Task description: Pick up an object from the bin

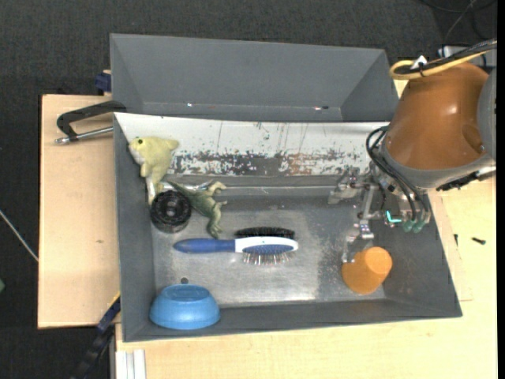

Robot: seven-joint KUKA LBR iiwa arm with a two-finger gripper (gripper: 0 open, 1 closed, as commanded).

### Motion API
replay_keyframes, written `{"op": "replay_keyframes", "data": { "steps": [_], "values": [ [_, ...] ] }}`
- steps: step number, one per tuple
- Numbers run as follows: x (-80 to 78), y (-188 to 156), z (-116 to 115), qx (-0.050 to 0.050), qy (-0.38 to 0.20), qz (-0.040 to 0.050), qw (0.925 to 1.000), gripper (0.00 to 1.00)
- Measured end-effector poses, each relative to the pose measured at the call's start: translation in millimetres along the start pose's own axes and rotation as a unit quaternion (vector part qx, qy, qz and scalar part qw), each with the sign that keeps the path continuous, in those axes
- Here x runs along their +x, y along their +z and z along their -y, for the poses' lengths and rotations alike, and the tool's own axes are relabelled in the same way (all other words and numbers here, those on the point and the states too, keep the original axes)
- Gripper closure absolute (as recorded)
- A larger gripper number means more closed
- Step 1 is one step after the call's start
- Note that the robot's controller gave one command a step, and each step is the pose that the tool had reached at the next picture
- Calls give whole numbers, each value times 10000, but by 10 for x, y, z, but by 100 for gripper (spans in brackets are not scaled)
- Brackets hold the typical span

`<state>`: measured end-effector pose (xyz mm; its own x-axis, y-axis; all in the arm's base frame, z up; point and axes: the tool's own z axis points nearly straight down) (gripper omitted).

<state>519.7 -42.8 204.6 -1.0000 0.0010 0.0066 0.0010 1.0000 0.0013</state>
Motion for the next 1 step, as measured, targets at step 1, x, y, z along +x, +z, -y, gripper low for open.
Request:
{"op": "replay_keyframes", "data": {
  "steps": [1],
  "values": [
    [147,1326,-74,-8,1326,51,9912,0]
  ]
}}
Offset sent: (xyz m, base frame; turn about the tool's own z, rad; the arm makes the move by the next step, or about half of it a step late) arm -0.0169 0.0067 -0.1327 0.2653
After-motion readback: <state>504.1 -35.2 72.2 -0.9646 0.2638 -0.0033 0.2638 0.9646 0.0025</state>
